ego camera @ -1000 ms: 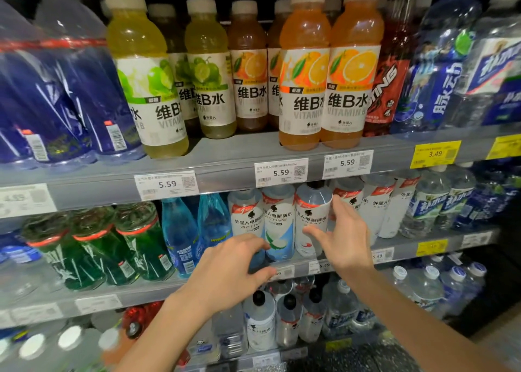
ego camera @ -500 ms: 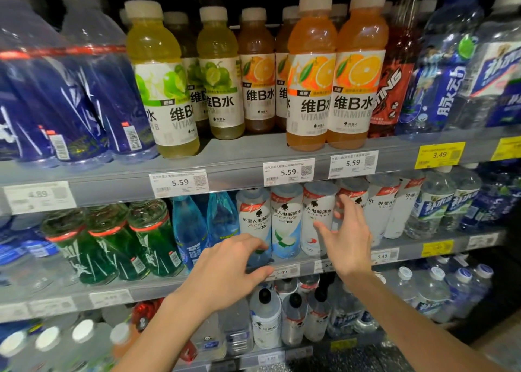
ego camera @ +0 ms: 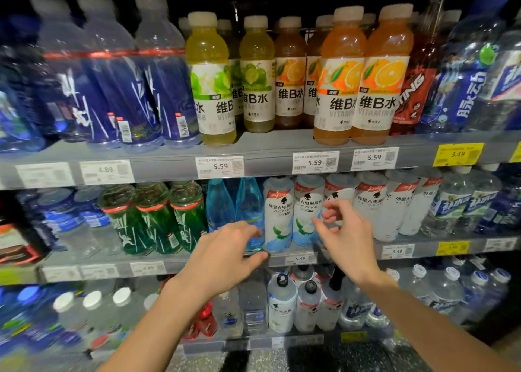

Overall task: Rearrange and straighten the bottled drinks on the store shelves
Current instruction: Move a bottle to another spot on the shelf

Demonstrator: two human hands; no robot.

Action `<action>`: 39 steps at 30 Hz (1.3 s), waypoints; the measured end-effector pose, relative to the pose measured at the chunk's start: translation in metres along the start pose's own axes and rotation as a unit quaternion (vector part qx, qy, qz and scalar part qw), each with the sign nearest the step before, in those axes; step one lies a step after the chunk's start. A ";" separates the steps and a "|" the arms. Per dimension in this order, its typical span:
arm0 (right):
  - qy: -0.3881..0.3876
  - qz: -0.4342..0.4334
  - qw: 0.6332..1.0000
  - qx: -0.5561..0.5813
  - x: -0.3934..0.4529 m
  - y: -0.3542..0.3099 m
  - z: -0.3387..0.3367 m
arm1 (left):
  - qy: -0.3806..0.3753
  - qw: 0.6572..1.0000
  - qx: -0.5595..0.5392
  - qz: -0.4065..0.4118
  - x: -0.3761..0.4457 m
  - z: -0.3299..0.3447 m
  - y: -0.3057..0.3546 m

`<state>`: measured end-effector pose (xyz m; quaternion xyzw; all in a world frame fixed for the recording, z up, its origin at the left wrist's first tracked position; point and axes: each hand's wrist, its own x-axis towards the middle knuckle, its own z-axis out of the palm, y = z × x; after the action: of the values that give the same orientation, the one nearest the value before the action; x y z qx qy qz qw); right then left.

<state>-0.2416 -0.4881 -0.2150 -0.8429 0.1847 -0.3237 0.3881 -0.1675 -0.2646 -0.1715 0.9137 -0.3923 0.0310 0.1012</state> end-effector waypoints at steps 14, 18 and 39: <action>-0.084 -0.124 0.988 0.024 -0.022 -0.104 0.023 | 0.090 0.991 0.046 -0.082 -0.067 -0.039 -0.039; -0.098 -0.159 0.982 0.018 -0.025 -0.129 0.032 | 0.106 0.988 0.056 -0.099 -0.083 -0.052 -0.049; -0.088 -0.182 0.979 0.007 0.024 -0.208 0.063 | 0.156 0.979 0.079 -0.106 -0.082 -0.117 -0.100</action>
<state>-0.1686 -0.3372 -0.0755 -0.8847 -0.0095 -0.3150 0.3435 -0.1488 -0.1148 -0.0840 0.9391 -0.2690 0.1930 0.0917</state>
